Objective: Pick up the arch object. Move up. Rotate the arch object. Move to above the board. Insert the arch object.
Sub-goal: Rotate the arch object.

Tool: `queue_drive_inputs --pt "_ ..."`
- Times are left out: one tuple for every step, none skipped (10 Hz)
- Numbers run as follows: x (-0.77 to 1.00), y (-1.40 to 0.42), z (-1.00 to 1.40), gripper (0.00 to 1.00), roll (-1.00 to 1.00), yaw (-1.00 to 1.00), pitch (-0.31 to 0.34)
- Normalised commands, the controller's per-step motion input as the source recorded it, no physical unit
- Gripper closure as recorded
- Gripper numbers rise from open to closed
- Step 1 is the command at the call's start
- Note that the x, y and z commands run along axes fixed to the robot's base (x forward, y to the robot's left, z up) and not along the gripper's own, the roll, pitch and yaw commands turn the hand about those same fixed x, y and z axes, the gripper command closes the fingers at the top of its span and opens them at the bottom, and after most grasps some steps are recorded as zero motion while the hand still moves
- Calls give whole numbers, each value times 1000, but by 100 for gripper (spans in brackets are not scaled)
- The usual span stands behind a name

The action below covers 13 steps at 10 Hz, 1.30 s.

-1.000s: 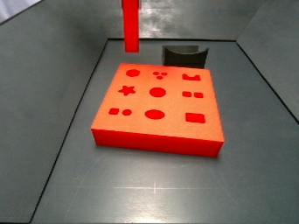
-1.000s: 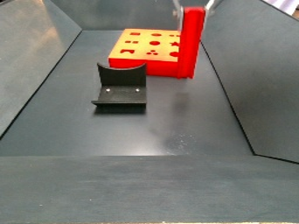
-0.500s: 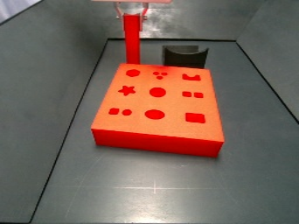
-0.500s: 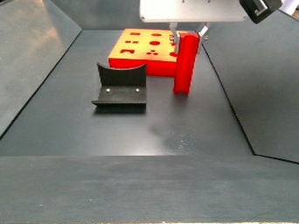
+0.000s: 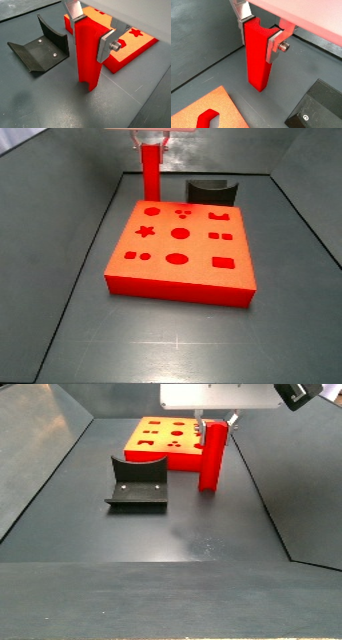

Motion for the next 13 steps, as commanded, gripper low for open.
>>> queue_drive_inputs --pt "-8 29 -186 100 -80 -48 -41" --pt "-8 28 -186 100 -80 -46 -41" --pt "-8 28 -186 100 -80 -44 -41" --pt "-7 28 -186 100 -80 -43 -41" --pt "0 0 0 0 120 -43 -41" --pt "0 0 1000 0 102 -13 -38" --pt "-28 -4 1000 0 93 -9 -8" --pt "-41 -7 1000 0 80 -5 15" --pt "-19 -9 788 0 48 5 46" --pt "-12 -9 667 0 33 9 54" --pt "5 -8 361 0 -6 10 76" --pt "11 -7 241 0 -20 10 85" --pt "0 83 0 0 -3 1000 7"
